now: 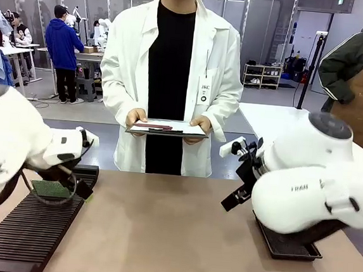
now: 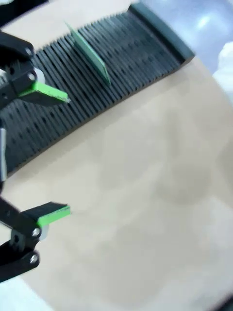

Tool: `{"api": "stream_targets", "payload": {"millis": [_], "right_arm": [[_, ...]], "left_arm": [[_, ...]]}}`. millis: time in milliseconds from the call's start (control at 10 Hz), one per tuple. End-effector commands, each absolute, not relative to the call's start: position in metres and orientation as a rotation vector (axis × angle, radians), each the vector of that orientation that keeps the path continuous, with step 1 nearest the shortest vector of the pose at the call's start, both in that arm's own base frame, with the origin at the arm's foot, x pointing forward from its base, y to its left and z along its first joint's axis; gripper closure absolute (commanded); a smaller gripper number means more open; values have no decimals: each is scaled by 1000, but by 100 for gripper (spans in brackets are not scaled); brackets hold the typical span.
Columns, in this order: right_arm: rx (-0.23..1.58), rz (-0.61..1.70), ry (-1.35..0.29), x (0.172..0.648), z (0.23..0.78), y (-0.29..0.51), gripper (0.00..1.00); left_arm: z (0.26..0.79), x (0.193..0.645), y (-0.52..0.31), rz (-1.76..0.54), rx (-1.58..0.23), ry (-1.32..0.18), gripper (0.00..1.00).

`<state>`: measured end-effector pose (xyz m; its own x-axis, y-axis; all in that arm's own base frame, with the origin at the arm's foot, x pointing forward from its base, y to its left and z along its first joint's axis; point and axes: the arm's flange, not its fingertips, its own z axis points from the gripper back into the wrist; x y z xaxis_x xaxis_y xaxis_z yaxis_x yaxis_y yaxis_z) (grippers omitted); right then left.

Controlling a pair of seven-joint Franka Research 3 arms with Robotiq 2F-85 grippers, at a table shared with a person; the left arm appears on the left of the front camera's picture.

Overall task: Inspect the PCB.
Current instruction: Pick up the Blank PCB and present it to the human.

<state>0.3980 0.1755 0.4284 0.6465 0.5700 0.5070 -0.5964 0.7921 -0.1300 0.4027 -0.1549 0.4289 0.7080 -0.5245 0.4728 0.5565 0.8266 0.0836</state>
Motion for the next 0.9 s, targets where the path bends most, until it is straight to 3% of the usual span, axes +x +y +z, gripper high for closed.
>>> {"api": "stream_targets", "payload": {"millis": [0, 300, 600, 800], "right_arm": [[177, 639, -477, 397, 455, 159, 0], [520, 508, -408, 386, 472, 90, 0], [803, 325, -469, 345, 480, 3, 0], [973, 241, -481, 316, 470, -48, 0]], "left_arm": [[462, 394, -134, -604, -204, -433, 0], [480, 362, -76, -522, -548, -404, 0], [478, 314, -4, -389, -798, -526, 0], [460, 292, 44, -274, -838, -521, 0]]}}
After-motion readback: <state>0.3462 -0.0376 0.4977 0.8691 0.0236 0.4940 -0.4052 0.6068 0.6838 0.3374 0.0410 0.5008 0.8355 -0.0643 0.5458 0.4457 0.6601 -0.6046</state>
